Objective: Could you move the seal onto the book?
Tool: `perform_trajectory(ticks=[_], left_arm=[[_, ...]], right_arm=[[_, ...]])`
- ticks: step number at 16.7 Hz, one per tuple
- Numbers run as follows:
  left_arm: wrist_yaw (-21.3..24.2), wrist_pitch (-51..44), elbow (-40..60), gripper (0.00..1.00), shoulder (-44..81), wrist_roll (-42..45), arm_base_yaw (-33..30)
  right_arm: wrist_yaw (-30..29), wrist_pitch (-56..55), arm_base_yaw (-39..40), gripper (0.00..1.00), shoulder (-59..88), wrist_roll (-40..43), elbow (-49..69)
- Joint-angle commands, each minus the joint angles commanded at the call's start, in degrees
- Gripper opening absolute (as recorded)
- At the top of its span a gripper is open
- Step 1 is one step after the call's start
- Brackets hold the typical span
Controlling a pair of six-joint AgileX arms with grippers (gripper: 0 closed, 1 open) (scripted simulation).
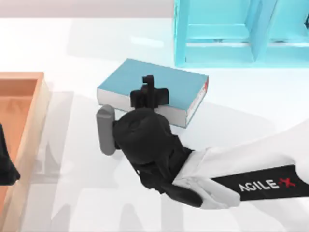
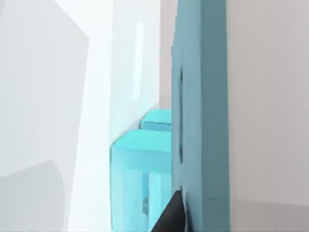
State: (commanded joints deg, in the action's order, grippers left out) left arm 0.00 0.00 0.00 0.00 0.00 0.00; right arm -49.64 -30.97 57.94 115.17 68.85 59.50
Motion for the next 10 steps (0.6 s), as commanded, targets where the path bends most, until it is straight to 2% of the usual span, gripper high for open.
perform_trajectory(ticks=[10], left_arm=[[0.0, 0.0, 0.0, 1.0, 0.0, 0.0, 0.0]], right_arm=[[-0.08, -6.32, 0.0, 0.0, 4.84, 0.01, -1.47]])
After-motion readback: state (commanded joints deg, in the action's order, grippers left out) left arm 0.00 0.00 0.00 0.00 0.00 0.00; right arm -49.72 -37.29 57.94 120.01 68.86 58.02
